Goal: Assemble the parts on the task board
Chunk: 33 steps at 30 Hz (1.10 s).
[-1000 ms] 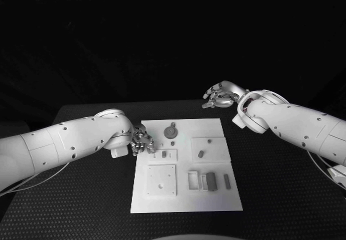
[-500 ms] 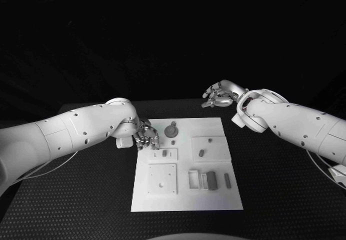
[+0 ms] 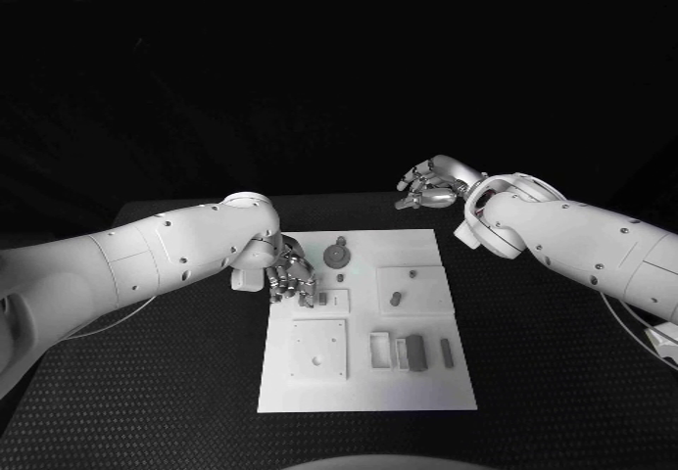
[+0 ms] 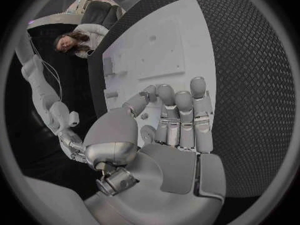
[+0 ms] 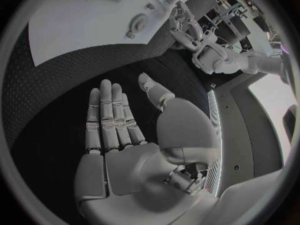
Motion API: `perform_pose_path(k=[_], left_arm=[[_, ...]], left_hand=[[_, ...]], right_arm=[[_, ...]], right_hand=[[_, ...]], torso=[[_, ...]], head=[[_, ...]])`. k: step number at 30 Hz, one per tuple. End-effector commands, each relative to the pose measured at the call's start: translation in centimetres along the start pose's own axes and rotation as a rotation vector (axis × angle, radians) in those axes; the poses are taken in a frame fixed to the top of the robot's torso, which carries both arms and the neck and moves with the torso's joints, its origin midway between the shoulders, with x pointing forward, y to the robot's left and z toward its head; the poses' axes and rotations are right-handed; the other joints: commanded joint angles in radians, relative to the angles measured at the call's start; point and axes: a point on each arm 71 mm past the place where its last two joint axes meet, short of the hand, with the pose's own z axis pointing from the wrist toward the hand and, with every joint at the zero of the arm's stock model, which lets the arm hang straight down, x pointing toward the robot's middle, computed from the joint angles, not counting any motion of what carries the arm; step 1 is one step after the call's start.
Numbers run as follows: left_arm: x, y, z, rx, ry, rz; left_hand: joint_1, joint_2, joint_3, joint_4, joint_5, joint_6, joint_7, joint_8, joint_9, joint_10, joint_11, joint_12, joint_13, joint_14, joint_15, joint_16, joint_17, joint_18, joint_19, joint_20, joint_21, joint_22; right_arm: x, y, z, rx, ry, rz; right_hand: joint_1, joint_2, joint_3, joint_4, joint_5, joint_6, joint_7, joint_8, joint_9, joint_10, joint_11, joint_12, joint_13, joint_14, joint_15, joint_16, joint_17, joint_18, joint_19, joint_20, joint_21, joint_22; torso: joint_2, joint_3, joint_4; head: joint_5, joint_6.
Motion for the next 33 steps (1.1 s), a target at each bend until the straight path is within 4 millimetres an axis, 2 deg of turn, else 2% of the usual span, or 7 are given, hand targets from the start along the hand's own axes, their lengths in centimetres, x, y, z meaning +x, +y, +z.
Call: perform_pose_path(k=[1,4,6,13,33], left_arm=[[-0.05,-0.05,0.11,-0.017,-0.014,0.054],[-0.35,0.08,0.13,-0.023,-0.052,0.049],[-0.55,0.17,0.12,-0.029,-0.078,0.037],[-0.72,0.02,0.14,-0.037,-0.106,0.052],[-0.31,0.26,0.75,-0.065,-0.095,0.085]], left_hand=[[0.064,0.057,0.020,0.006,0.006,0.007,0.000,-0.004,0.161,0.000,-0.004,0.007,-0.001,-0.003,-0.002,0.004,-0.002,0.002,-0.003,0.001,0.007,0.022],[0.063,0.058,0.019,0.006,0.018,0.009,0.000,-0.007,0.169,0.002,-0.004,0.009,-0.002,-0.002,-0.002,0.005,-0.003,0.003,-0.002,0.001,0.009,0.021],[0.060,0.058,0.017,0.006,0.046,0.013,-0.002,-0.010,0.181,0.004,-0.006,0.012,-0.003,0.001,-0.003,0.008,-0.004,0.003,0.000,0.001,0.012,0.021],[0.056,0.057,0.015,0.006,0.064,0.017,-0.004,-0.013,0.196,0.007,-0.007,0.015,-0.005,0.004,-0.005,0.010,-0.006,0.005,0.003,0.000,0.015,0.021],[0.058,0.053,0.016,0.006,0.070,0.020,-0.005,-0.016,0.206,0.009,-0.009,0.018,-0.007,0.006,-0.006,0.012,-0.007,0.005,0.005,-0.001,0.018,0.021]], right_arm=[[0.13,0.10,0.02,-0.010,0.012,0.002],[0.14,0.11,0.03,-0.010,0.012,0.003],[0.15,0.11,0.03,-0.010,0.012,0.003],[0.17,0.13,0.05,-0.010,0.013,0.003],[0.25,0.24,0.07,-0.014,0.016,0.004]], right_hand=[[0.012,-0.001,-0.008,0.000,-0.004,-0.010,0.008,0.007,-0.001,-0.001,0.007,-0.004,-0.001,0.001,0.009,-0.005,0.001,-0.019,-0.008,0.001,-0.004,0.001],[0.012,-0.001,-0.008,0.000,-0.004,-0.010,0.009,0.007,-0.002,-0.001,0.008,-0.004,-0.002,0.000,0.010,-0.007,0.002,-0.019,-0.009,0.001,-0.004,0.001],[0.013,-0.001,-0.009,0.000,-0.004,-0.010,0.009,0.007,-0.002,-0.001,0.008,-0.005,-0.002,0.000,0.010,-0.008,0.003,-0.019,-0.009,0.001,-0.005,0.002],[0.013,-0.001,-0.009,0.000,-0.004,-0.010,0.009,0.007,-0.002,-0.002,0.008,-0.005,-0.002,0.000,0.010,-0.009,0.004,-0.019,-0.010,0.001,-0.006,0.002],[0.013,0.000,-0.010,0.000,-0.004,-0.011,0.009,0.007,-0.003,-0.003,0.008,-0.005,-0.003,0.000,0.011,-0.014,0.007,-0.019,-0.011,0.002,-0.007,0.003]], torso=[[0.001,-0.0015,-0.0010],[0.001,-0.0016,-0.0007],[0.001,-0.0015,-0.0004],[0.001,-0.0019,0.0004],[0.000,-0.0007,0.0002]], head=[[-0.001,0.000],[-0.001,0.000],[-0.002,0.000],[-0.003,-0.002],[-0.004,-0.005]])
